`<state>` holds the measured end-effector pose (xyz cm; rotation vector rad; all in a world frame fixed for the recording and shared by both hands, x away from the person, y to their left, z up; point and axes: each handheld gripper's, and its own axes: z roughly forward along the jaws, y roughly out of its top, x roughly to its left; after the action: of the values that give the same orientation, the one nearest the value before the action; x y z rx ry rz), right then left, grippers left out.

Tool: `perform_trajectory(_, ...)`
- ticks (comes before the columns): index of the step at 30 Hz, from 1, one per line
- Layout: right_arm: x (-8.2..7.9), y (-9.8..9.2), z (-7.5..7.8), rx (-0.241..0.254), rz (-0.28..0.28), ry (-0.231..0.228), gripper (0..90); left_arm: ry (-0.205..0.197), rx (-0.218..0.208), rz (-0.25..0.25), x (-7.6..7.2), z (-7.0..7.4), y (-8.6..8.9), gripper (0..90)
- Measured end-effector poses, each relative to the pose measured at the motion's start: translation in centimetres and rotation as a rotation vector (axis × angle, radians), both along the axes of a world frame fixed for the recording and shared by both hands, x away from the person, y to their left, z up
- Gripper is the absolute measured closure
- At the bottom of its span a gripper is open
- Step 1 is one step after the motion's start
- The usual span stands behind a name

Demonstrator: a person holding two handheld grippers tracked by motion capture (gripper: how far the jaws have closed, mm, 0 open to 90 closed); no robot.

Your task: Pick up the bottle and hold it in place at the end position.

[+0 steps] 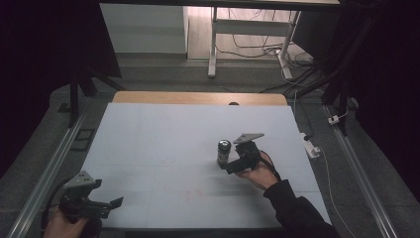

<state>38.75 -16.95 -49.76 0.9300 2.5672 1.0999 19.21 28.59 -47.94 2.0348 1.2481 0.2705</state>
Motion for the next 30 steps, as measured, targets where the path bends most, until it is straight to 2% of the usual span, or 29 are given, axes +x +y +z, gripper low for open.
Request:
perform_trajectory(3, 0.22, 0.22, -0.30, 0.000, 0.016, 0.000, 7.2, 0.000, 0.000, -0.001, 0.00, 0.00, -0.01, 0.0)
perform_trajectory(11, 0.60, 0.40, -0.64, 0.002, 0.057, -0.005, 33.0, 0.001, 0.001, -0.003, 0.01, -0.01, -0.04, 0.0)
perform_trajectory(18, 0.58, 0.59, -0.59, -0.003, 0.086, -0.039, 50.2, 0.003, 0.001, -0.003, 0.02, -0.02, -0.03, 0.0)
perform_trajectory(24, 0.31, 0.72, -0.57, -0.026, 0.093, -0.070, 52.1, 0.003, 0.002, -0.004, 0.03, -0.02, -0.04, 0.0)
perform_trajectory(30, 0.32, 0.67, -0.45, -0.028, 0.085, -0.067, 52.7, 0.003, 0.002, -0.003, 0.03, -0.02, -0.04, 0.0)
